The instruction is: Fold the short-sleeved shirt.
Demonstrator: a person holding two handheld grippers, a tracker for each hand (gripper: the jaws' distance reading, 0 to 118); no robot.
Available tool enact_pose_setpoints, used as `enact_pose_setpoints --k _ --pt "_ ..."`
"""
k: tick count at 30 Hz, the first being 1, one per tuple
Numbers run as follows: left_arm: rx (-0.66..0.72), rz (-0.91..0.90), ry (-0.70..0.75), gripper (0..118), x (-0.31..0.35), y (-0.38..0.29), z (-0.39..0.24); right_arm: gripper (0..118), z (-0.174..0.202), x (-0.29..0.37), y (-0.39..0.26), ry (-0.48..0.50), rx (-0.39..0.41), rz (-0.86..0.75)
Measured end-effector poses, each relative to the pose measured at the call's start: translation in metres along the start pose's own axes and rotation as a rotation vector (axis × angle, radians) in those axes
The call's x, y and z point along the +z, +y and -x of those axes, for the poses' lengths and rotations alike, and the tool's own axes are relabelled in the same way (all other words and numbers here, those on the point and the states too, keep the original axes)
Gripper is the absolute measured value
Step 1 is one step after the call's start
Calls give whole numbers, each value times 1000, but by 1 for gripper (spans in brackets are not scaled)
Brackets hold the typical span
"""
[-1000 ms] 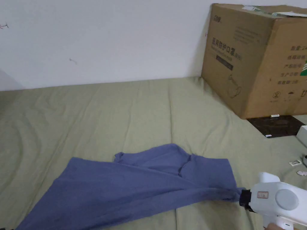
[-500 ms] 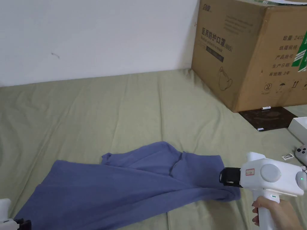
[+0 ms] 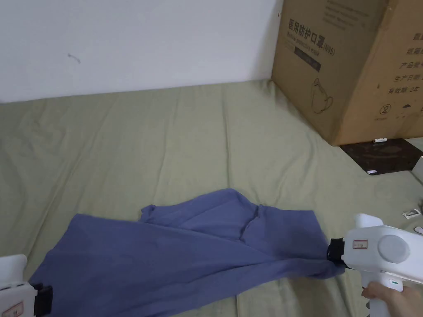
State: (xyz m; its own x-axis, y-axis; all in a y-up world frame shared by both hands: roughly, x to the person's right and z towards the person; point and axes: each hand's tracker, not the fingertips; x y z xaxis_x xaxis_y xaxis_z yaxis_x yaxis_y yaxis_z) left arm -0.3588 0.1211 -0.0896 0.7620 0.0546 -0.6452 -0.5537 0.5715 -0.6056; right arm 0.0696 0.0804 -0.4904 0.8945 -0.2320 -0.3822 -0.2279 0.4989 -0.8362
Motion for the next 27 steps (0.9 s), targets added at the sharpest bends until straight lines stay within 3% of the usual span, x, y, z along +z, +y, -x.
enact_pose_setpoints --k 9,10,13,14,22,23,24,25,26,27 --pt "36 -45 17 0 -50 91 21 3 4 -1 7 16 -16 14" --pt "60 -48 29 9 -60 103 25 3 3 -3 6 14 -17 19" --pt "84 -5 15 90 -97 133 38 3 2 -7 5 2 -15 36" --pt "91 -2 7 96 -109 141 41 3 8 -5 3 -3 -12 40" --pt "45 124 9 96 -180 161 23 3 18 -9 2 -27 -9 77" --pt "27 141 9 89 -188 160 20 3 19 -10 2 -35 -5 80" --pt "7 150 8 66 -193 158 15 3 20 -11 2 -37 -3 84" --pt "11 145 15 28 -197 155 11 3 21 -11 2 -38 1 87" --pt "5 151 16 14 -201 151 9 3 21 -12 3 -43 0 89" --pt "-19 118 77 9 -199 148 4 3 21 -11 3 -40 -2 91"
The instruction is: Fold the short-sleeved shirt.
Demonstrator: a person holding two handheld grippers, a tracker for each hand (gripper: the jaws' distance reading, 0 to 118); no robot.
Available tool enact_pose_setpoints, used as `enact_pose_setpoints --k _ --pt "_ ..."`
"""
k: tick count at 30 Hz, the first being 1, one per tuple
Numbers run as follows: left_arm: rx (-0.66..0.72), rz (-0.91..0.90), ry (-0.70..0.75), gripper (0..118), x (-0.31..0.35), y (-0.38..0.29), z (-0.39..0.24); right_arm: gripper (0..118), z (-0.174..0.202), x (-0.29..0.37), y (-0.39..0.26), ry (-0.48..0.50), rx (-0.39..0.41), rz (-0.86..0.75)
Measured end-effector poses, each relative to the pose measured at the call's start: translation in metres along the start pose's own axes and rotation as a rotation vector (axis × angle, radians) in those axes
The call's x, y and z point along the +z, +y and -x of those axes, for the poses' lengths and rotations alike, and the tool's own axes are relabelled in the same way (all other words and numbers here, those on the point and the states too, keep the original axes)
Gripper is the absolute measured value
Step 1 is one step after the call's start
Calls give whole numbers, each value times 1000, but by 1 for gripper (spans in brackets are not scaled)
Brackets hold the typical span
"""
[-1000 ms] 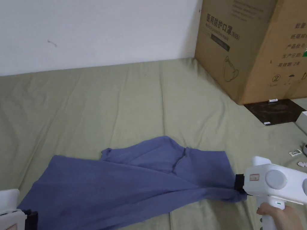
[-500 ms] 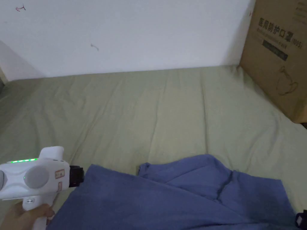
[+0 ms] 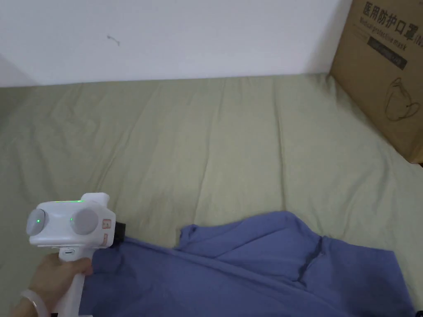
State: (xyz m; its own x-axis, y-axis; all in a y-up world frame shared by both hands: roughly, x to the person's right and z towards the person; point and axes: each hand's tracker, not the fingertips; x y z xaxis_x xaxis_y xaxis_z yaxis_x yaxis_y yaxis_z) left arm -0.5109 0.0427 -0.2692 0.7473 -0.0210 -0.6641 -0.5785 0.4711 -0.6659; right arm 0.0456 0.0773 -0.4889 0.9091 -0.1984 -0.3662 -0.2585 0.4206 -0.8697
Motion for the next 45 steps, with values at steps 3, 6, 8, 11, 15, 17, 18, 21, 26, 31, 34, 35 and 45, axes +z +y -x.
enact_pose_setpoints --k 3,6,8,11,15,17,18,21,26,31,34,35,45 --pt "-84 -18 15 2 0 0 -6 3 5 4 1 6 11 -5" --pt "-33 -34 -19 2 17 3 1 3 12 12 8 1 27 -24" --pt "-8 -68 -42 2 40 5 10 3 15 22 17 6 25 -50" --pt "-30 -156 -47 2 94 13 18 3 27 40 31 34 58 -101" --pt "-48 -287 0 2 169 24 25 3 52 70 55 73 126 -182" --pt "-33 -354 18 2 209 31 33 3 67 86 73 84 147 -221" --pt "-26 -386 18 2 224 34 37 3 74 94 81 96 144 -244" --pt "-16 -480 94 2 272 44 48 3 96 121 112 125 169 -320" --pt "69 -635 105 2 349 77 72 3 140 171 175 185 203 -456" --pt "75 -720 194 2 396 122 87 3 187 210 245 162 232 -544" --pt "103 -767 219 2 410 151 96 3 210 229 286 181 212 -577" --pt "115 -784 229 2 413 161 100 3 218 235 301 189 197 -579" --pt "174 -911 278 2 423 262 116 3 308 306 404 124 245 -772"
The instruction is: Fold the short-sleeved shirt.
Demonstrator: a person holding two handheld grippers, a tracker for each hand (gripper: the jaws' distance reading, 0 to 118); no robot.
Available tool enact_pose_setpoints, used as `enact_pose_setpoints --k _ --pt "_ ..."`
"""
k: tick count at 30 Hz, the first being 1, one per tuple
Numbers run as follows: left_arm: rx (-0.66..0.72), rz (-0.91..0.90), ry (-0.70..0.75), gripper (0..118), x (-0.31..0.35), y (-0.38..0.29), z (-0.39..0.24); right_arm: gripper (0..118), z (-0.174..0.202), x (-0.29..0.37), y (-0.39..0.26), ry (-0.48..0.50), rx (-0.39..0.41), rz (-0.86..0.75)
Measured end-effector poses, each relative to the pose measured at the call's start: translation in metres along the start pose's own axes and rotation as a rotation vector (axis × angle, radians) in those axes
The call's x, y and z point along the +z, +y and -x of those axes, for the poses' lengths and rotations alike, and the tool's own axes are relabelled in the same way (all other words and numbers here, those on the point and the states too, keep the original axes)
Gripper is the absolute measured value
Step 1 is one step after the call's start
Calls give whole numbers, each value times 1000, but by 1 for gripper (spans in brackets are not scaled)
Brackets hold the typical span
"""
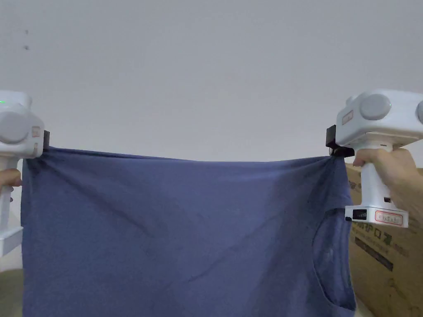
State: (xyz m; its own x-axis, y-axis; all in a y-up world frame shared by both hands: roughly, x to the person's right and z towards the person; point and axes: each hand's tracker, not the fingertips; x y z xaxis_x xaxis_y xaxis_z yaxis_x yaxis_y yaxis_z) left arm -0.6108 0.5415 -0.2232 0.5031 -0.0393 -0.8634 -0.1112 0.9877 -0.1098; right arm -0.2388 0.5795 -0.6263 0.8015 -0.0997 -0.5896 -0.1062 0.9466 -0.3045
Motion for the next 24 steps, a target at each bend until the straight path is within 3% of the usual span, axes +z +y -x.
enact_pose_setpoints --k 5,8,9,14,24 --pt "35 -78 18 2 -19 17 -1 3 3 3 24 14 -36 -79" --pt "48 -110 27 2 -27 5 -4 3 6 -4 12 16 28 -61" --pt "37 -105 14 2 -29 -1 -5 3 6 -9 5 0 52 -49" --pt "-57 39 30 2 -61 -65 -17 3 -6 -58 -56 34 27 76" --pt "-66 451 50 2 -150 -316 -58 3 -21 -195 -268 -58 54 496"
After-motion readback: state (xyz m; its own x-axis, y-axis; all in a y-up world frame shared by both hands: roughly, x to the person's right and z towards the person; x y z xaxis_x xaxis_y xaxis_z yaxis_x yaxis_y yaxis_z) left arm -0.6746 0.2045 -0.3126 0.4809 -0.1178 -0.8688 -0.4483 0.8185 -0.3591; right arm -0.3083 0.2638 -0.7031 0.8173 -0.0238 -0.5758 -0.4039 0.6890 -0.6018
